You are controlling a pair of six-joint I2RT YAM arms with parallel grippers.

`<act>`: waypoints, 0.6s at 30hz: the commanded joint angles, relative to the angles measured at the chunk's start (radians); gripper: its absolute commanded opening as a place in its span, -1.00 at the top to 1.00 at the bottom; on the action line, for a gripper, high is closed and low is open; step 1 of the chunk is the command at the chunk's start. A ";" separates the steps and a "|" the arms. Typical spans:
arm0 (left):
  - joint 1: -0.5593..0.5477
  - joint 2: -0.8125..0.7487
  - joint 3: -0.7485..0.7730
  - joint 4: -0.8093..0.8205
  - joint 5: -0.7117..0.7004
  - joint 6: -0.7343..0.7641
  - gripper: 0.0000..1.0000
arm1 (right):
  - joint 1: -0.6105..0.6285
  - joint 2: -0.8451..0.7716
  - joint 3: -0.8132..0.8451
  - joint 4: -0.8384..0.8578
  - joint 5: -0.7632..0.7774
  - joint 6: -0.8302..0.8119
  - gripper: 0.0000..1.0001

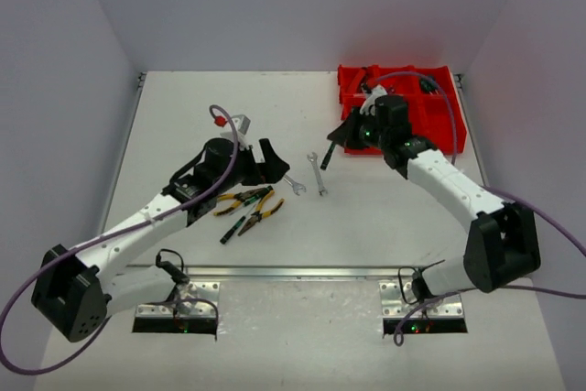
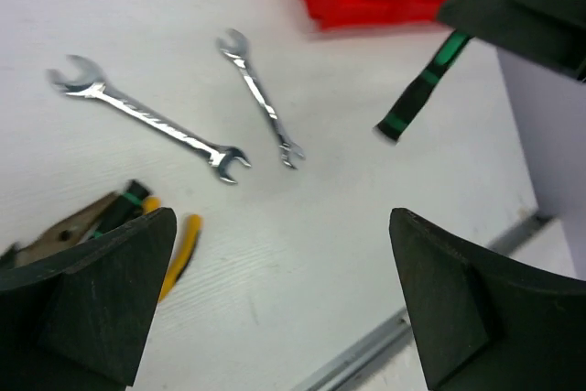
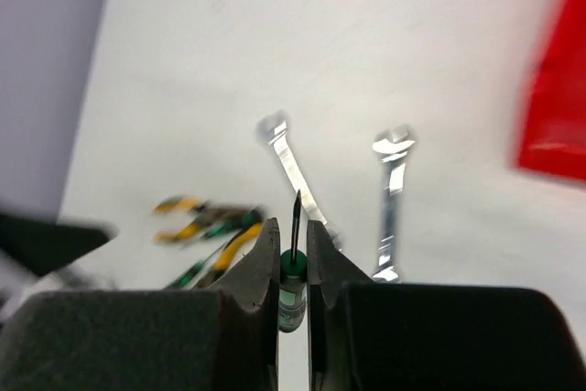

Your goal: Sort the tools into containers

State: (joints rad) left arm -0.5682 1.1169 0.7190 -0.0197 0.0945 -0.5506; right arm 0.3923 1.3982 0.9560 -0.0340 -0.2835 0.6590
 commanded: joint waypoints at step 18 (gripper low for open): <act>0.001 -0.219 0.088 -0.467 -0.451 0.058 -1.00 | -0.299 0.654 0.680 -0.252 0.389 -0.060 0.88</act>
State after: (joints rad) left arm -0.5663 0.8671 0.7795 -0.4713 -0.3094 -0.4771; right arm 0.0874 2.0175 1.5640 -0.2664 0.1244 0.5585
